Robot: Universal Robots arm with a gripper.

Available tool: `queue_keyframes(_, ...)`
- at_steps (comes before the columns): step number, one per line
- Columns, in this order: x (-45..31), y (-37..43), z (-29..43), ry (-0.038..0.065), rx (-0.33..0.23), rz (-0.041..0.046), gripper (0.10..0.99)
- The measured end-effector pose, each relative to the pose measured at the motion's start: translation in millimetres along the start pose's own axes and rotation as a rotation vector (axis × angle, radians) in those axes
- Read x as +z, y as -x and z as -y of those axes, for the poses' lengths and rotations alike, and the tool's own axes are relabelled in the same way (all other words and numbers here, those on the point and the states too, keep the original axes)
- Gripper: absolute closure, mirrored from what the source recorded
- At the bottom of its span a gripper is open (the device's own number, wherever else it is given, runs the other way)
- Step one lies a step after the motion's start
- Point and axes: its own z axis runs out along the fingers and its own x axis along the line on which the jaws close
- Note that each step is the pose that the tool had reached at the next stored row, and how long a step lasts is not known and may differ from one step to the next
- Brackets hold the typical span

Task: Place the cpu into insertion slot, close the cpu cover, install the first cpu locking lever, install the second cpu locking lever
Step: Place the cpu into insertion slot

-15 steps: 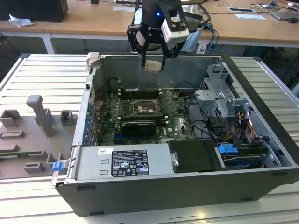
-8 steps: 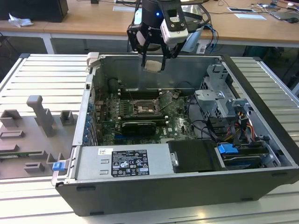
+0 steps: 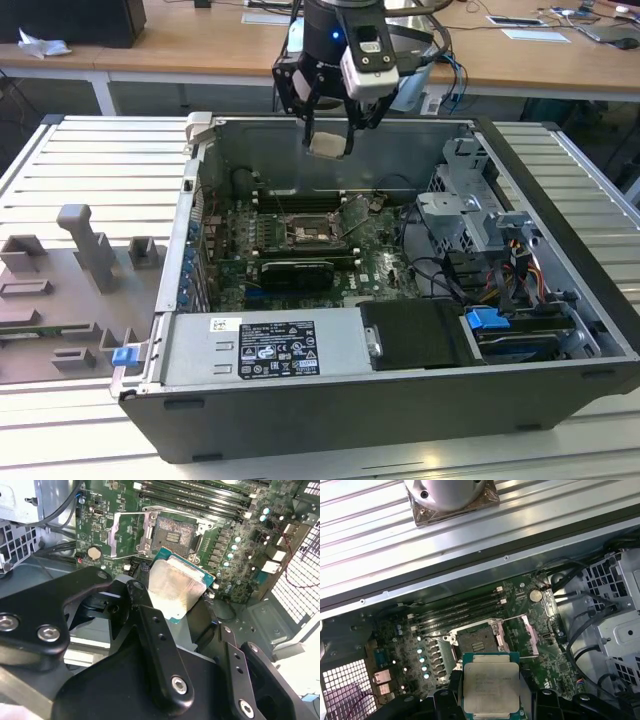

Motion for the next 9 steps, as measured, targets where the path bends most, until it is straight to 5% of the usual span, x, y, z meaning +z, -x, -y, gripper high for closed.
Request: queue_keyframes(9, 1.4, 0.0, 0.1, 0.001, 0.053, 0.0046, 0.545)
